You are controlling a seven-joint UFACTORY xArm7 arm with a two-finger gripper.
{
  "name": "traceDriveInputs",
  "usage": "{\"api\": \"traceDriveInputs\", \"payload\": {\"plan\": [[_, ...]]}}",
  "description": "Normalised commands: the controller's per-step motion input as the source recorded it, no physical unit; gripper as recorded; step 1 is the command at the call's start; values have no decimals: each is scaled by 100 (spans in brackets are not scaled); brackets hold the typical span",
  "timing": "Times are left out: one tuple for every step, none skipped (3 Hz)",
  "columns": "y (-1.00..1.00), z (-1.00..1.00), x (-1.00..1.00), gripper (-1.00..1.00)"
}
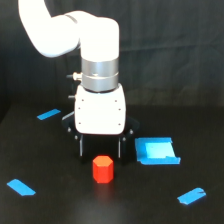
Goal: Pick up the red object from the table
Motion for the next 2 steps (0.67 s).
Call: {"api": "traceDriveInputs", "payload": {"plan": [[-77, -1, -4, 100], [-54, -7, -6, 100]]}}
